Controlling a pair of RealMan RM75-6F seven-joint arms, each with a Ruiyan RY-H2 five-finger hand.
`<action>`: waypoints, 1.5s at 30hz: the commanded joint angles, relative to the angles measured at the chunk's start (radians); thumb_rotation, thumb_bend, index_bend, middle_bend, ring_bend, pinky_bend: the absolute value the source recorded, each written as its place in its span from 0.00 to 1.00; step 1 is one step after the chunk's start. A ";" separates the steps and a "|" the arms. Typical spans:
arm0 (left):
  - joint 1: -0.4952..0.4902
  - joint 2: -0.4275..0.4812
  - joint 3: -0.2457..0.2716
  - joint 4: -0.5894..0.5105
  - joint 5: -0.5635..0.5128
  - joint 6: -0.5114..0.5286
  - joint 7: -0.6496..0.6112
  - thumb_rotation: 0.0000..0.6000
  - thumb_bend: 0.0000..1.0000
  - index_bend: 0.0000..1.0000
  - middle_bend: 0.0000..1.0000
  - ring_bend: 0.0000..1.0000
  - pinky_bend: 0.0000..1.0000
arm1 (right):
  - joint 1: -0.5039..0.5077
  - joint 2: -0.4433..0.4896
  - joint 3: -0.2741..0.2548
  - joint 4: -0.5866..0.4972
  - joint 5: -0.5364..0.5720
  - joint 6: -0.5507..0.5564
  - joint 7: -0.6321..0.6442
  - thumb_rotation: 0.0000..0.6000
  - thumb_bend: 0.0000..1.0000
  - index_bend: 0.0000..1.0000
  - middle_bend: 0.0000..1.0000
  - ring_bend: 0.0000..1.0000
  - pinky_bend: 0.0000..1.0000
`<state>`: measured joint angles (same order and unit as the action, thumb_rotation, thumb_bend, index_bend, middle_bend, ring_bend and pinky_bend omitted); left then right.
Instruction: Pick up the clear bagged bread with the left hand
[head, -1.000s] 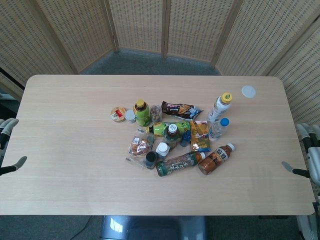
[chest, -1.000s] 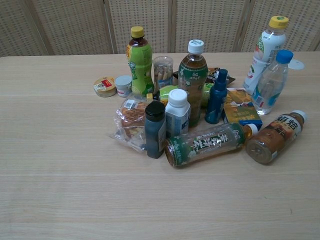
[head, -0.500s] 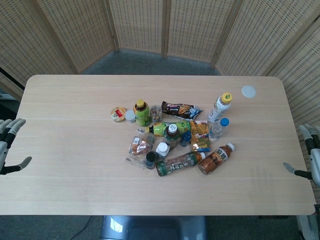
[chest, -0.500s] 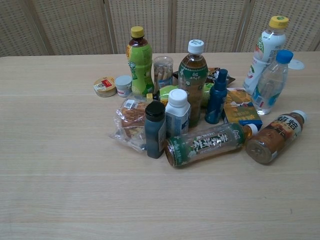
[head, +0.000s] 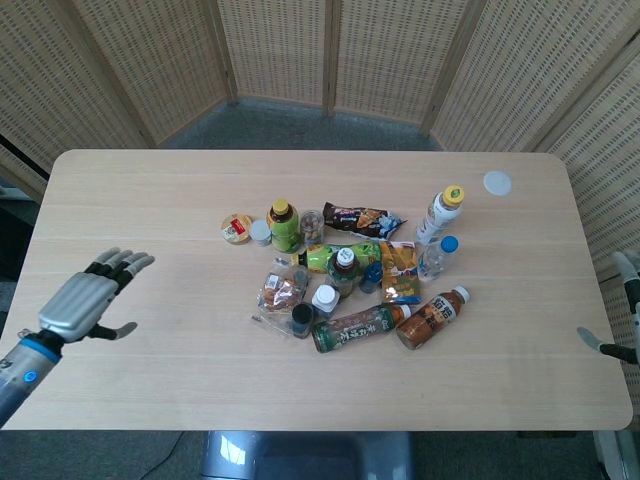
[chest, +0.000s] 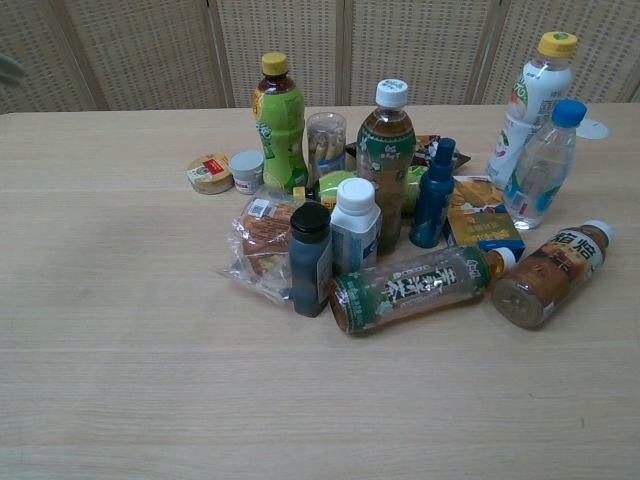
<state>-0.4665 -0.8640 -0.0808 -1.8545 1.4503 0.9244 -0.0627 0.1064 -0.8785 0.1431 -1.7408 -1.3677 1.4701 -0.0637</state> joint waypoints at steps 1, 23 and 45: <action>-0.098 -0.152 -0.025 0.088 -0.050 -0.100 0.051 1.00 0.29 0.00 0.00 0.00 0.00 | -0.010 0.007 -0.002 -0.004 0.002 0.010 0.001 0.85 0.02 0.00 0.00 0.00 0.00; -0.364 -0.671 -0.049 0.466 -0.151 -0.252 0.216 1.00 0.27 0.00 0.00 0.00 0.00 | -0.055 0.039 0.000 -0.007 0.017 0.055 0.022 0.86 0.02 0.00 0.00 0.00 0.00; -0.354 -0.956 -0.015 0.799 -0.068 -0.054 0.180 1.00 0.28 0.77 0.74 0.79 0.43 | -0.084 0.053 0.000 -0.007 0.016 0.083 0.032 0.86 0.02 0.00 0.00 0.00 0.00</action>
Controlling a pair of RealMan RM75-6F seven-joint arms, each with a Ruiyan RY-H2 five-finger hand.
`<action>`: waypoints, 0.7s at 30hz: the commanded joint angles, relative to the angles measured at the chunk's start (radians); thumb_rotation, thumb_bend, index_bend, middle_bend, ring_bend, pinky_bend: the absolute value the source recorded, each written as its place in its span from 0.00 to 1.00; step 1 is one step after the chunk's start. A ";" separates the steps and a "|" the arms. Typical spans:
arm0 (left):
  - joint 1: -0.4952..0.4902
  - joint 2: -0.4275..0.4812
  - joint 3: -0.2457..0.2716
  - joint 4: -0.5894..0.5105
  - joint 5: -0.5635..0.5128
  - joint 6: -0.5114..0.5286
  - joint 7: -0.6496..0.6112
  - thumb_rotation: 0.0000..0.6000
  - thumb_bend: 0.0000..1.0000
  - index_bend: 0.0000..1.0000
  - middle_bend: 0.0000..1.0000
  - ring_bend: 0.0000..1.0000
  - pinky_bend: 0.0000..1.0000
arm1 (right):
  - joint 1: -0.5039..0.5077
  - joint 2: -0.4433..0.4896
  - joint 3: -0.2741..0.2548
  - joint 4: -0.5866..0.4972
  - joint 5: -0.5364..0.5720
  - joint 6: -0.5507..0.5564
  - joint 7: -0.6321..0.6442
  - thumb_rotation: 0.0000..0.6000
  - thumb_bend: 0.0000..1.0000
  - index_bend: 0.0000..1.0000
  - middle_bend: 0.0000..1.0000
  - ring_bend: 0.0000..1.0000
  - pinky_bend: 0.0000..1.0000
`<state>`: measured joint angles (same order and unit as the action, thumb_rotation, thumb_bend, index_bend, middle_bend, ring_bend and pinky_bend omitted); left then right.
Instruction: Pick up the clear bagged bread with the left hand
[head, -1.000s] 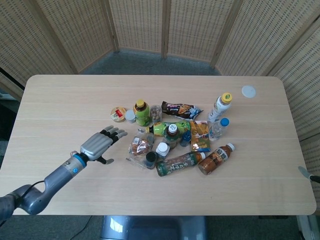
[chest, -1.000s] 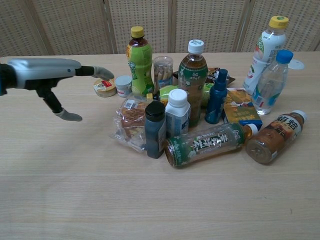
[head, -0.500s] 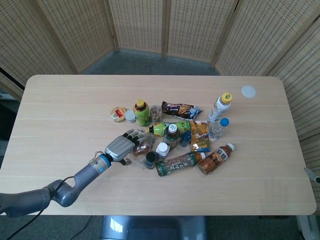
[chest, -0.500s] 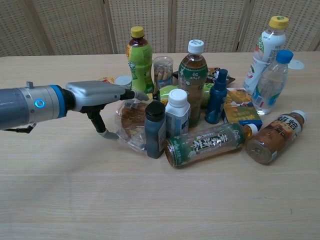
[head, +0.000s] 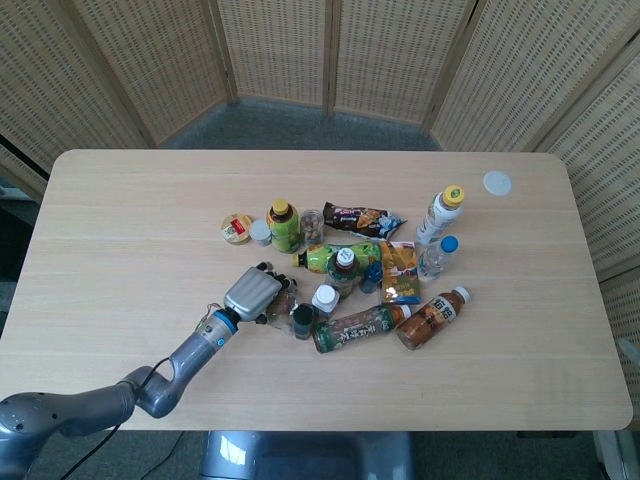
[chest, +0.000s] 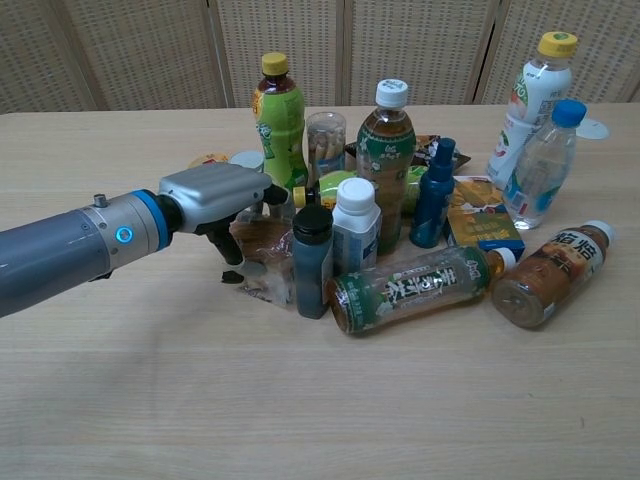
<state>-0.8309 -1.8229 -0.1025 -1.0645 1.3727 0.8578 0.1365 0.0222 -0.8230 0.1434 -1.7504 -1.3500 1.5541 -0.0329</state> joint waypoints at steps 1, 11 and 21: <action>0.015 0.010 0.007 0.007 0.013 0.020 -0.027 1.00 0.28 0.77 0.74 0.80 0.44 | 0.001 -0.003 0.000 0.004 -0.002 -0.001 0.001 0.86 0.02 0.00 0.00 0.00 0.00; 0.117 0.299 -0.041 -0.294 0.032 0.205 -0.173 1.00 0.27 0.74 0.73 0.79 0.45 | 0.011 -0.020 -0.001 0.020 -0.010 -0.022 0.011 0.86 0.02 0.00 0.00 0.00 0.00; 0.196 0.575 -0.150 -0.569 0.006 0.351 -0.248 1.00 0.25 0.73 0.72 0.78 0.43 | 0.029 -0.048 0.001 0.037 -0.015 -0.046 0.016 0.85 0.02 0.00 0.00 0.00 0.00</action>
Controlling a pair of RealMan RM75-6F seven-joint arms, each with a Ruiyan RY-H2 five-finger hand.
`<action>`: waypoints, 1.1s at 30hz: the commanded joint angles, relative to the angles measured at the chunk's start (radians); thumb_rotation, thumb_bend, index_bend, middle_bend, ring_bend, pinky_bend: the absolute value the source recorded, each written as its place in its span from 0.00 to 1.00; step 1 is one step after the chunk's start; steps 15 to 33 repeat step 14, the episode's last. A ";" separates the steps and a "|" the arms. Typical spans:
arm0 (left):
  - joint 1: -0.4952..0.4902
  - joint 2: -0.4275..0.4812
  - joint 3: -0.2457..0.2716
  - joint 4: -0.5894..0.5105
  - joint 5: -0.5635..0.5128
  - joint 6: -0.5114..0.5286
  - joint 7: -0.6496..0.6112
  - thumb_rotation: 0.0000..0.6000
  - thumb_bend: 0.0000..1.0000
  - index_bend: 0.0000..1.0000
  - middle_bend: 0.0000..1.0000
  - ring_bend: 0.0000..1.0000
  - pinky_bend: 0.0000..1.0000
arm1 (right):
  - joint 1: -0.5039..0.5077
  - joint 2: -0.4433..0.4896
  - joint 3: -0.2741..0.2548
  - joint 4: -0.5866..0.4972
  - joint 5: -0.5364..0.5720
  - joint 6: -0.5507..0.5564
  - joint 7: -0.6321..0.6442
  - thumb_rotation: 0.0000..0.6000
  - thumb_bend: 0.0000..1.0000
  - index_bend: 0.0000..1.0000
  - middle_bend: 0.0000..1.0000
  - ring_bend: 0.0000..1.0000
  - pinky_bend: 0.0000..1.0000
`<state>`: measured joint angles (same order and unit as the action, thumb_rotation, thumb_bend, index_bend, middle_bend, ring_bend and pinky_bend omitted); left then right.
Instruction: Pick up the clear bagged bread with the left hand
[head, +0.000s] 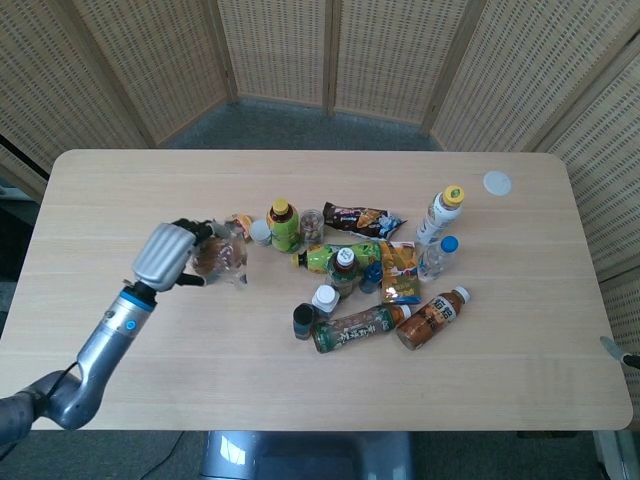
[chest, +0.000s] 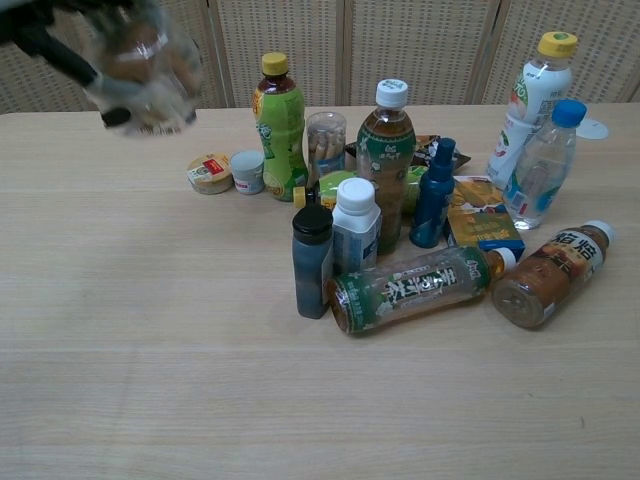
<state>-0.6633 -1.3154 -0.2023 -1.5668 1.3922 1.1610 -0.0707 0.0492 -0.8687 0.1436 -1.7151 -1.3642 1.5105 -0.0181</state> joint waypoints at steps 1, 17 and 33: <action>0.029 0.082 -0.065 -0.079 -0.016 0.056 -0.047 1.00 0.25 0.73 0.72 0.78 0.43 | 0.004 -0.004 0.001 0.003 -0.001 -0.004 0.001 0.85 0.02 0.00 0.00 0.00 0.00; -0.039 0.127 -0.232 -0.153 -0.087 0.093 -0.083 1.00 0.24 0.72 0.72 0.77 0.42 | 0.002 -0.013 0.002 0.011 0.011 -0.008 0.004 0.86 0.02 0.00 0.00 0.00 0.00; -0.039 0.127 -0.232 -0.153 -0.087 0.093 -0.083 1.00 0.24 0.72 0.72 0.77 0.42 | 0.002 -0.013 0.002 0.011 0.011 -0.008 0.004 0.86 0.02 0.00 0.00 0.00 0.00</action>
